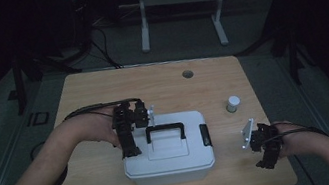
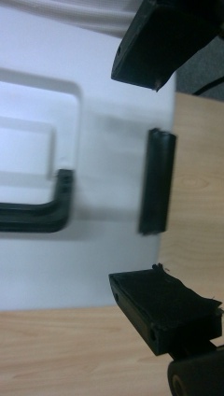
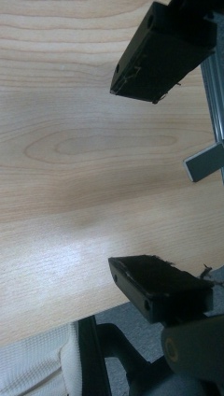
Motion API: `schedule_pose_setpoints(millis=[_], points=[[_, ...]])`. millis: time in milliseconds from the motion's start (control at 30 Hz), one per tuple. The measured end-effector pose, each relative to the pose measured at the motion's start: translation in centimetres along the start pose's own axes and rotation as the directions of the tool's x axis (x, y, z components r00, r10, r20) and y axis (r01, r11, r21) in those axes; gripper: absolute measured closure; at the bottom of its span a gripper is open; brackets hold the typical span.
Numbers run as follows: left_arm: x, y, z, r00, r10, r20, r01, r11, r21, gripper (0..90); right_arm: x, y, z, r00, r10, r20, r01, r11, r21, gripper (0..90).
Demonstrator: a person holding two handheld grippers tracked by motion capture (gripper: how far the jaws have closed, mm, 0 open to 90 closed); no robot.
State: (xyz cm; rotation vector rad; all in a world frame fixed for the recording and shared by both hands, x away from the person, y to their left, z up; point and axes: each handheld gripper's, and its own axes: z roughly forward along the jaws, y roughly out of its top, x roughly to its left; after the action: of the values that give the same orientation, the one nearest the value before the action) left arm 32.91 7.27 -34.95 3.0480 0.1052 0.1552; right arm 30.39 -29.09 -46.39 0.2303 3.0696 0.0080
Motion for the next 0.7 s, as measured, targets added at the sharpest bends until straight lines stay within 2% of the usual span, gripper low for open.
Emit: schedule_pose_setpoints(millis=[33,300,433,633,667,700], points=[[0.1,0.3,-0.1,1.0,0.002,0.009,-0.002,1.0,-0.008,4.7,0.0,0.0,0.0,1.0,0.003,0.0,-0.003,1.0,0.003,14.6],[0.8,3.0,0.0,0.9989,0.046,0.008,-0.046,0.9986,-0.029,5.6,0.0,0.2,0.3,1.0,-0.005,-0.004,0.005,1.0,0.002,14.7],[1.2,4.1,0.0,0.9985,0.053,0.016,-0.052,0.9976,-0.046,5.6,0.0,0.1,0.3,1.0,-0.007,-0.005,0.007,1.0,-0.001,14.8],[1.8,5.4,0.7,0.9981,0.056,0.025,-0.055,0.9979,-0.035,5.7,0.0,-0.2,0.2,1.0,-0.007,0.003,0.007,1.0,0.008,16.2],[1.9,5.6,0.8,0.9977,0.062,0.026,-0.061,0.9975,-0.034,8.3,0.0,-0.2,0.1,1.0,-0.004,0.004,0.004,1.0,0.006,16.3],[1.9,5.8,0.9,0.9977,0.061,0.03,-0.06,0.9976,-0.036,15.8,0.0,-0.3,0.1,1.0,-0.004,0.005,0.004,1.0,0.007,16.3]])
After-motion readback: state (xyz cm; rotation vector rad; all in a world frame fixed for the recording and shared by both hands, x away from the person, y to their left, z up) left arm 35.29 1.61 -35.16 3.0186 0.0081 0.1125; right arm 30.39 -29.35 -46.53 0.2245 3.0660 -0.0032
